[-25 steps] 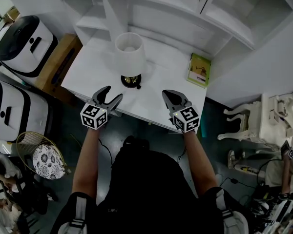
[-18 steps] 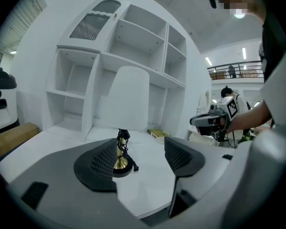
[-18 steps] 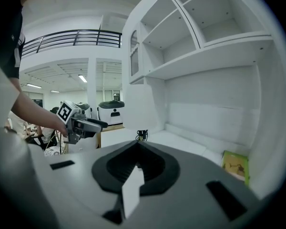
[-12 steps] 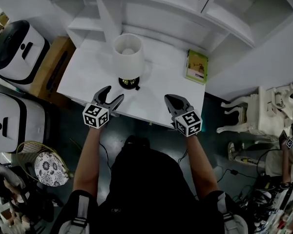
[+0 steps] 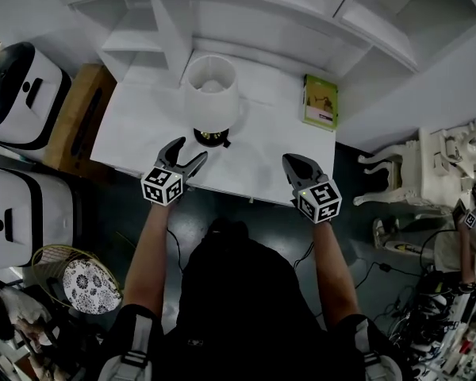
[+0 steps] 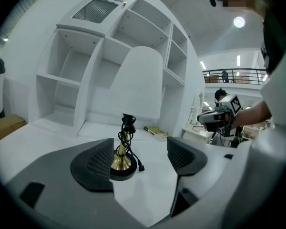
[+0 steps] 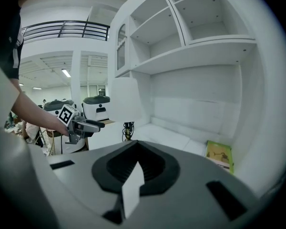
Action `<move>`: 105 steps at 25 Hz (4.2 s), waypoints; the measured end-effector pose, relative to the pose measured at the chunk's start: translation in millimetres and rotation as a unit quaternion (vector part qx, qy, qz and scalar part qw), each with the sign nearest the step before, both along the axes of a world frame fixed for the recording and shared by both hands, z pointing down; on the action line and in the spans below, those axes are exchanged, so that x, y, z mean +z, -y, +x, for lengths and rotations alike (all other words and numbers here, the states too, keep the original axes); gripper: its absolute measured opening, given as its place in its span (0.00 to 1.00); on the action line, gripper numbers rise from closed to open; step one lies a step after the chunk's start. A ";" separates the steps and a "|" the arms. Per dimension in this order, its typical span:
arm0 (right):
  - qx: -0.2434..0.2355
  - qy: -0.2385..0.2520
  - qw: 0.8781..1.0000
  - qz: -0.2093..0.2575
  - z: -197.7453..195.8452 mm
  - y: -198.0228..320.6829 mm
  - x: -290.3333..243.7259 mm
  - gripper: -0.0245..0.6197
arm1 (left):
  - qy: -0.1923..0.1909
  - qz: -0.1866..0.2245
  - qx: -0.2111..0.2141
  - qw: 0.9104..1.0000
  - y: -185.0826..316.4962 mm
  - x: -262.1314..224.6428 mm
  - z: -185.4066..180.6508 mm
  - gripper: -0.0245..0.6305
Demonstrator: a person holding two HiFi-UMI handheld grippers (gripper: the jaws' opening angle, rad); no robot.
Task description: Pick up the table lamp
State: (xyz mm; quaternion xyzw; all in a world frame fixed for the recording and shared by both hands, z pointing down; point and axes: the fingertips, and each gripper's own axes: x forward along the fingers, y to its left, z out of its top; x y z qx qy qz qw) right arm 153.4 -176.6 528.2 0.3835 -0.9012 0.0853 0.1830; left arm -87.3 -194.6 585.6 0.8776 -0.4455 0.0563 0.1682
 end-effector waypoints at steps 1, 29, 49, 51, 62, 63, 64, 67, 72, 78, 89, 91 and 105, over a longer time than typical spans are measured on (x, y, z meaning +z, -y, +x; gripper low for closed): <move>0.005 -0.002 1.000 0.001 1.0 0.9 -0.4 0.05 | -0.002 0.000 0.004 1.000 2.3 2.2 -0.3 0.56; 0.034 -0.044 0.998 -0.020 -9.2 -9.8 17.8 0.05 | -0.001 -0.004 0.073 0.997 66.0 42.4 16.1 0.56; 0.050 -0.047 0.996 -0.057 -8.7 -26.8 35.9 0.05 | -0.007 0.019 0.094 0.995 102.5 44.2 37.9 0.59; 0.050 -0.044 0.996 -0.062 -11.0 -28.9 38.1 0.05 | -0.006 0.019 0.098 0.995 104.7 44.9 41.3 0.59; 0.051 -0.053 0.994 -0.077 -9.4 -42.3 46.4 0.05 | -0.010 0.030 0.121 0.992 114.8 45.1 63.0 0.59; 0.053 -0.053 0.994 -0.078 -7.4 -42.3 45.8 0.05 | -0.011 0.030 0.123 0.992 115.9 44.8 64.8 0.59; 0.056 -0.052 0.994 -0.078 -5.8 -42.1 45.2 0.05 | -0.011 0.032 0.124 0.992 117.2 44.4 66.0 0.59; 0.061 -0.052 0.994 -0.079 -2.5 -43.4 45.9 0.05 | -0.008 0.041 0.124 0.991 120.2 42.4 68.8 0.58; 0.065 -0.054 0.993 -0.085 2.6 -45.1 50.8 0.05 | -0.007 0.049 0.121 0.991 125.0 45.7 74.0 0.57; 0.071 -0.056 0.992 -0.092 12.7 -47.4 56.1 0.05 | -0.001 0.055 0.087 0.995 133.8 42.9 66.6 0.33; 0.078 -0.054 0.990 -0.103 18.3 -51.1 64.7 0.05 | 0.006 0.061 0.085 0.994 137.6 39.6 64.1 0.24; 0.078 -0.054 0.990 -0.106 19.1 -52.0 66.5 0.05 | 0.009 0.063 0.082 0.995 138.2 39.6 63.5 0.23; 0.079 -0.047 0.990 -0.108 17.5 -54.5 68.2 0.05 | 0.002 0.084 0.069 0.994 128.1 13.5 46.2 0.22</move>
